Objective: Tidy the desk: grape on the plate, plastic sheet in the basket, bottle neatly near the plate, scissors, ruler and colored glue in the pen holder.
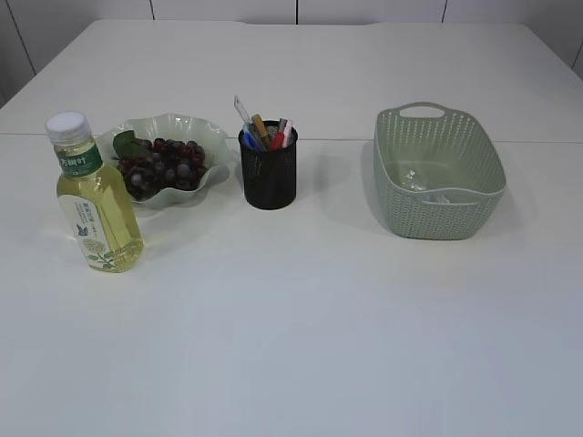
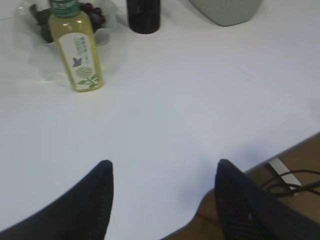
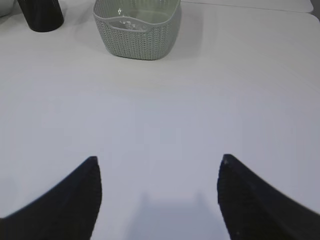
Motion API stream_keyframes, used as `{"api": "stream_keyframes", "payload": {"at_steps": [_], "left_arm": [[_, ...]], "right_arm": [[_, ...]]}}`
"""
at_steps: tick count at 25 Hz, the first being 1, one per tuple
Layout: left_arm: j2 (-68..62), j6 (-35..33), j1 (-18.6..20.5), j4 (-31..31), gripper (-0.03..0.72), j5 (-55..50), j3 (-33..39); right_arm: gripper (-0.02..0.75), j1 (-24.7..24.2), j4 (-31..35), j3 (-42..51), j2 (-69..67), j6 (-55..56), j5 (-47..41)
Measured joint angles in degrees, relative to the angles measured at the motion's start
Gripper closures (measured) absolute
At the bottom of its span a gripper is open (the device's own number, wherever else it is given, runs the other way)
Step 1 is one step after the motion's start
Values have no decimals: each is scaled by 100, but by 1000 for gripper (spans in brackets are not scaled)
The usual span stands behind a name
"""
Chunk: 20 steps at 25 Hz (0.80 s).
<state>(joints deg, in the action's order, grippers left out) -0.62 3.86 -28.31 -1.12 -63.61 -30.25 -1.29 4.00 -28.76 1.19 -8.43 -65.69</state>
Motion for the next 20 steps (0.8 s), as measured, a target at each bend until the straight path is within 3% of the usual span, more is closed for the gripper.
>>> {"api": "stream_keyframes", "payload": {"at_steps": [4,8,11,20], "left_arm": [[0,0,1165,-10,217,0,0],[0,0,1969,-10,217,0,0],[0,0,2230,-10,217,0,0],[0,0,2432,-10,217,0,0]], "right_arm": [[174,0,0,0,0,0,0],[174,0,0,0,0,9,0],[174,0,0,0,0,13,0],[174,0,0,0,0,13,0]]}}
